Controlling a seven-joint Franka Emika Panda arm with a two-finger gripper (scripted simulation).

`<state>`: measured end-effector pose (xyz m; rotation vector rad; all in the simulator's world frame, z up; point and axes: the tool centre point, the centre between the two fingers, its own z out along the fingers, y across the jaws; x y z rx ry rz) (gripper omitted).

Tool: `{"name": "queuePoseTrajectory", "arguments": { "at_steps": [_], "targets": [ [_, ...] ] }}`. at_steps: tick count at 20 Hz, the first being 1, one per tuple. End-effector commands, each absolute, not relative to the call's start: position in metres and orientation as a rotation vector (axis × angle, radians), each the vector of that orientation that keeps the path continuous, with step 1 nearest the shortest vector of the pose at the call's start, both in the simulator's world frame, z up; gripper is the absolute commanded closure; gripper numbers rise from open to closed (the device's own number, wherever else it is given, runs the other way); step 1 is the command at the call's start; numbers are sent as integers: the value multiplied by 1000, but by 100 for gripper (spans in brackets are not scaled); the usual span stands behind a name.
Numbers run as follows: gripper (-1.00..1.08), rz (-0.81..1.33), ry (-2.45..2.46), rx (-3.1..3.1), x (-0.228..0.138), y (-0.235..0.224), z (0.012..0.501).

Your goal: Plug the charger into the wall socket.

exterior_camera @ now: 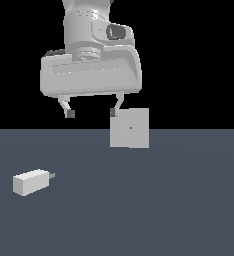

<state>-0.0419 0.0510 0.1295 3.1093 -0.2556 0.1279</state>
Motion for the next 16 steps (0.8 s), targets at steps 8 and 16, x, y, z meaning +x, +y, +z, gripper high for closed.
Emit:
{"name": "queuePoseTrajectory", "arguments": {
  "at_steps": [8, 16],
  "targets": [
    [-92, 198, -448, 3075, -65, 83, 106],
    [-92, 250, -589, 3038, -78, 108, 87]
  ]
}}
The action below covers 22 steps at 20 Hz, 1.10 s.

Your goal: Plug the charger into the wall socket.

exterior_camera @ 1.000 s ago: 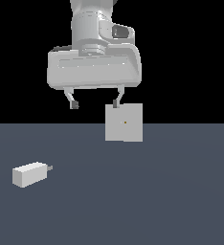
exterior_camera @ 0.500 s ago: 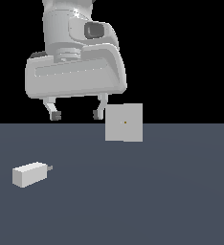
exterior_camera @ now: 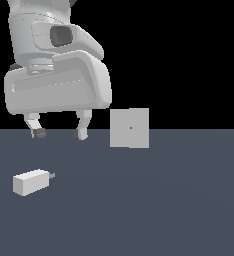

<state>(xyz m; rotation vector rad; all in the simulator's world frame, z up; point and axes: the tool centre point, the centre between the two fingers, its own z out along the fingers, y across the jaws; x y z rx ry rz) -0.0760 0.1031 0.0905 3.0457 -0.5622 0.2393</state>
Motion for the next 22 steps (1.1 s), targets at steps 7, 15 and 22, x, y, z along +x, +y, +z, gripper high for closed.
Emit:
{"name": "queuePoseTrajectory", "arguments": {
  "at_steps": [7, 15, 22],
  "targets": [
    [-92, 285, -688, 3006, -85, 126, 73],
    [-92, 307, -751, 2983, -88, 138, 64],
    [-92, 309, -758, 2980, -89, 140, 62]
  ]
}}
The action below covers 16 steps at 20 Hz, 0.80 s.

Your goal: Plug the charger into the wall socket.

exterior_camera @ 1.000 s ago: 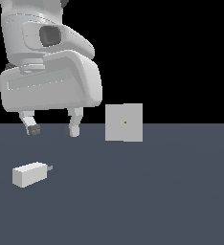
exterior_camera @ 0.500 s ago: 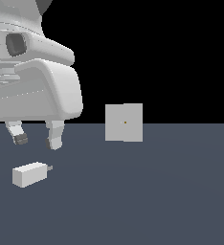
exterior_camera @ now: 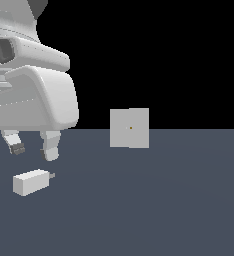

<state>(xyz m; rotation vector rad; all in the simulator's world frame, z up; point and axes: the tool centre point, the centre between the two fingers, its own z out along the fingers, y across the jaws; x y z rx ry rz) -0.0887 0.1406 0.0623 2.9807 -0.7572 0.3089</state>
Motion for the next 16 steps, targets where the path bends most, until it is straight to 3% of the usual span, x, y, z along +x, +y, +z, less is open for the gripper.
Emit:
{"name": "queuePoseTrajectory", "arguments": {
  "at_steps": [1, 16],
  "targets": [
    [-92, 309, -758, 2980, -89, 140, 61],
    [-92, 309, -762, 2979, -89, 140, 14]
  ]
}}
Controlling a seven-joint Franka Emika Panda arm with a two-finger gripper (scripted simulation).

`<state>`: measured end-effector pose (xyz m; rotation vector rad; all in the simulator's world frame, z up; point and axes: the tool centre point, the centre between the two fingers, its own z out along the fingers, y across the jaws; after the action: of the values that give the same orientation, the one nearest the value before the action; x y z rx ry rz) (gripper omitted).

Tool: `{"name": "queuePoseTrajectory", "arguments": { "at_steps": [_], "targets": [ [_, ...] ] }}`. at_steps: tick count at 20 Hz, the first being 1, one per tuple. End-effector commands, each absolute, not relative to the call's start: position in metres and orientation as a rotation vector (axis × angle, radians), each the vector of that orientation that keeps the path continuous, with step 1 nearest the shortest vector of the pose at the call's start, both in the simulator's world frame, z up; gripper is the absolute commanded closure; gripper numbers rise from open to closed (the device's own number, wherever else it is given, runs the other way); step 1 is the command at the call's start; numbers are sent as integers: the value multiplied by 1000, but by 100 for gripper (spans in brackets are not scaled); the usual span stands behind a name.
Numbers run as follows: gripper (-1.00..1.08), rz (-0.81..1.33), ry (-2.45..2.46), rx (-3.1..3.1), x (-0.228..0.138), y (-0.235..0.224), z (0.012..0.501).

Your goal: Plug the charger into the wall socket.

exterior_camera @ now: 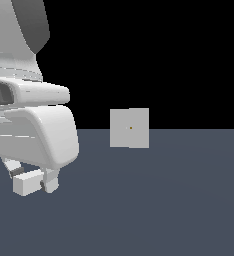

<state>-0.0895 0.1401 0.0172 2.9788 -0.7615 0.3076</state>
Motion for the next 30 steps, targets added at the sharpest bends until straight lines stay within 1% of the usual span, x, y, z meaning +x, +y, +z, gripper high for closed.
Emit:
{"name": "queuePoseTrajectory", "arguments": {
  "at_steps": [1, 3, 4, 19, 24, 30],
  "targets": [
    [-92, 309, -762, 2979, -89, 140, 13],
    [-92, 309, -762, 2979, -89, 140, 12],
    [108, 309, -762, 2979, -89, 140, 12],
    [108, 310, -750, 2983, -88, 135, 15],
    [108, 312, -714, 2994, -86, 121, 23],
    [108, 316, -644, 3013, -80, 92, 39]
  ]
}}
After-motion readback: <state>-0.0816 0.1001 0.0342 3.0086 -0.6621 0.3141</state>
